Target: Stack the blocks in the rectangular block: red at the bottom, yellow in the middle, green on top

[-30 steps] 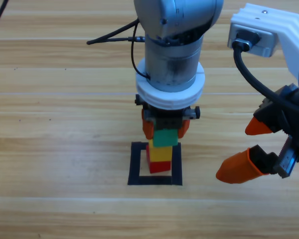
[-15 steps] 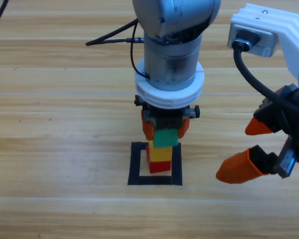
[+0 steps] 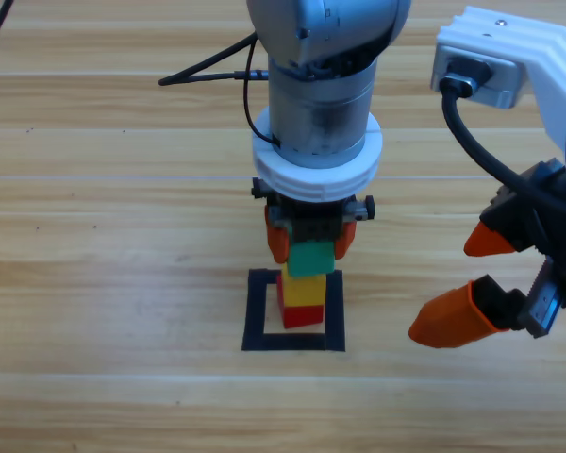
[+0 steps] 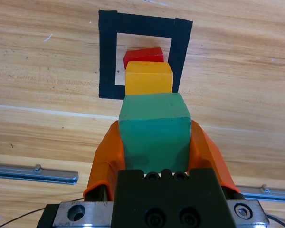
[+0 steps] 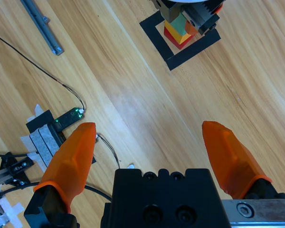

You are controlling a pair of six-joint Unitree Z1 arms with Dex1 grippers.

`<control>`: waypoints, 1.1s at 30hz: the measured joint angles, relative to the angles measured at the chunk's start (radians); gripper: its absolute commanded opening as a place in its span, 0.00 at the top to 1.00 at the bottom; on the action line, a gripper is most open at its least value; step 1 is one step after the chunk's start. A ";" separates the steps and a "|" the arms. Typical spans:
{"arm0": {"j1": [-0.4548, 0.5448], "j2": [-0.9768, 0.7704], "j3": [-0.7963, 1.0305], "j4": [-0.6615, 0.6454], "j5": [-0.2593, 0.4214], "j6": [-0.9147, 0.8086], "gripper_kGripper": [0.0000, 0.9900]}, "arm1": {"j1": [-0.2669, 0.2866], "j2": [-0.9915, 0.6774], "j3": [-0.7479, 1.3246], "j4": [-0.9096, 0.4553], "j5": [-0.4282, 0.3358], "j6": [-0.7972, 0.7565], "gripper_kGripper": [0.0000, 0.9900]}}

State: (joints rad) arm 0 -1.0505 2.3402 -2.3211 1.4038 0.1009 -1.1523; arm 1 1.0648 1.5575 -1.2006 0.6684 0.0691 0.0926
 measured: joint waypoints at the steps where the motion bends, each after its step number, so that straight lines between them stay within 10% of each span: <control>1: 0.000 0.000 0.000 0.000 0.000 0.000 0.98 | 0.000 0.000 0.000 0.000 0.000 0.000 0.00; 33: 0.006 0.022 0.000 0.000 0.000 0.000 0.98 | 0.000 0.000 0.000 0.000 0.000 0.000 0.00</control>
State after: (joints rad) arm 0 -1.0449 2.3620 -2.3211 1.4038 0.1008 -1.1522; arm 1 1.0648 1.5575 -1.2006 0.6684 0.0691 0.0925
